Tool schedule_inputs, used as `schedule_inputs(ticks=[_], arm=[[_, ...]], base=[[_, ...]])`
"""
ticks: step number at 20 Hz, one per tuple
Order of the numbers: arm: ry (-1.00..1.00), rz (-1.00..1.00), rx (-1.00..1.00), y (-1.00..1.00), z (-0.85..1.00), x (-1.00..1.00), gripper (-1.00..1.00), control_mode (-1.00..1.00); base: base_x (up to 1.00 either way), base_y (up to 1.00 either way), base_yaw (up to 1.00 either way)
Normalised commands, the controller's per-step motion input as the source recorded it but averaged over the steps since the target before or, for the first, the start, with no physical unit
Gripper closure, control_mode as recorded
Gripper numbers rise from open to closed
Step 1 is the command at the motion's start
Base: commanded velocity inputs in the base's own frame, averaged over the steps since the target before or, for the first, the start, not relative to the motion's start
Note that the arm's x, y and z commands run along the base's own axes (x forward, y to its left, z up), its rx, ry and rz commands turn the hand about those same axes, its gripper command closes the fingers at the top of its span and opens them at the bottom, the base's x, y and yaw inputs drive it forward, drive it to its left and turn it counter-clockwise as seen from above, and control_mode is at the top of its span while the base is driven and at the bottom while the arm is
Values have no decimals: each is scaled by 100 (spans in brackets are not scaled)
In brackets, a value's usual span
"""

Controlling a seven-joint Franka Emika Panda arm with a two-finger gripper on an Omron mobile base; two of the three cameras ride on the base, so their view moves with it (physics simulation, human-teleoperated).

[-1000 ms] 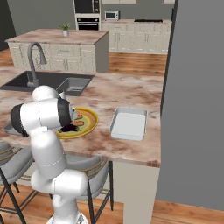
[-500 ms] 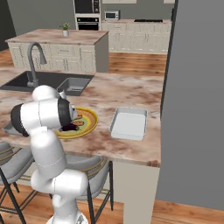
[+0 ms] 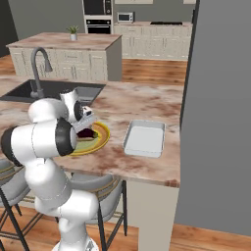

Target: Place one cooked food and one vegetable from the large plate to each tupperware container.

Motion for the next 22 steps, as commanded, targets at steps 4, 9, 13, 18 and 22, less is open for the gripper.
schedule_inputs(ticks=[4,9,13,18,22], arm=[[9,-60,-1,-100,24,32,100,-100],[1,-56,5,-100,56,14,100,-100],[0,-39,28,-100,12,14,100,-100],[0,-27,25,-100,0,19,100,-100],[0,-38,6,-91,-11,34,100,-100]], base=[[0,0,0],[0,0,0],[0,0,0],[0,0,0],[0,0,0]])
